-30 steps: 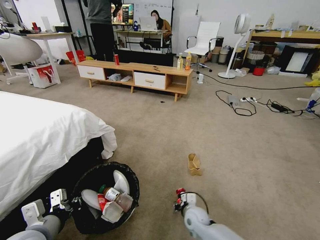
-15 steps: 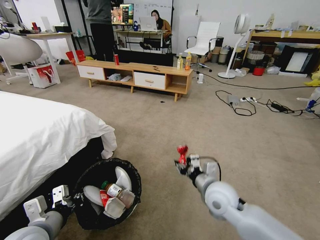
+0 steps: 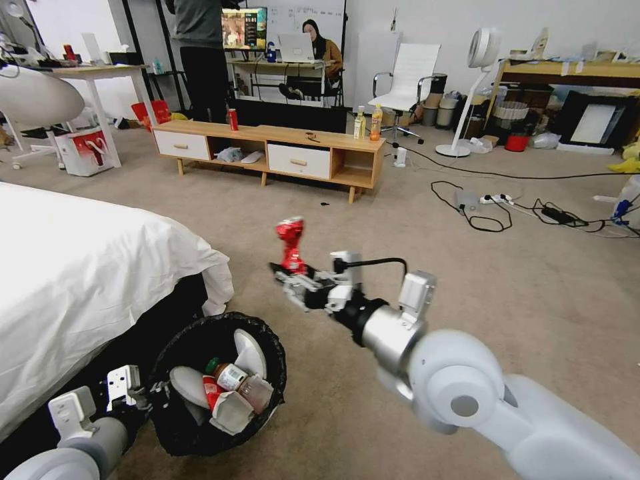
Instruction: Pick up the trash bin and place the garbage on the floor into it.
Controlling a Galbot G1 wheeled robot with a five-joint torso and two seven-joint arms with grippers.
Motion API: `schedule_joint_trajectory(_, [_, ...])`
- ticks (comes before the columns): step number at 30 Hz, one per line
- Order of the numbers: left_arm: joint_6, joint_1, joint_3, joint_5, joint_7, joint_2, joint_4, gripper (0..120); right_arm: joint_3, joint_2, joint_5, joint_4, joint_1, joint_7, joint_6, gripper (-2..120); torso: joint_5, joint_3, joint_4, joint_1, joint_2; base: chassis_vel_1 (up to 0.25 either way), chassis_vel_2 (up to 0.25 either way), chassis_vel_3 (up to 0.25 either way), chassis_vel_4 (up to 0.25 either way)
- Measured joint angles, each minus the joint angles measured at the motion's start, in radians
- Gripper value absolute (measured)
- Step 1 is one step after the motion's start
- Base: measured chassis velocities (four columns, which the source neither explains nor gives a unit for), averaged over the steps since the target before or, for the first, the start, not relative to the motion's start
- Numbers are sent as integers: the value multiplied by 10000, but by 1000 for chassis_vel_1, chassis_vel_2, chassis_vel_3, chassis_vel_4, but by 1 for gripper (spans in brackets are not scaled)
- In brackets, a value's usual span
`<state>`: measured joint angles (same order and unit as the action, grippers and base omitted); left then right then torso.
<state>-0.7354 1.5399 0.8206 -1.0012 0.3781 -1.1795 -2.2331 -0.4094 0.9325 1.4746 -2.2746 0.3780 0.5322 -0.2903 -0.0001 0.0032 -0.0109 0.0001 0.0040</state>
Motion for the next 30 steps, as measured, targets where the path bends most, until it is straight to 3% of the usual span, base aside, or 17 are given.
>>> schedule_joint_trajectory(8, [0,-59,-8,-41,18,57,-4,1,-1808,573,505,344,-1123,621,-683,40,-1,0,1,0,0,0,0,0,0])
schedule_joint_trajectory(22, [0,-153,21,-150,68,76,-7,1,-3142,1031,489,1111,-958,1588,-1659,40,0,0,0,0,0,0,0,0,0])
schedule_joint_trajectory(30, [0,-155,43,-161,72,57,30,1,-3277,999,113,1540,-457,1680,-1714,40,1,0,0,0,0,0,0,0,0])
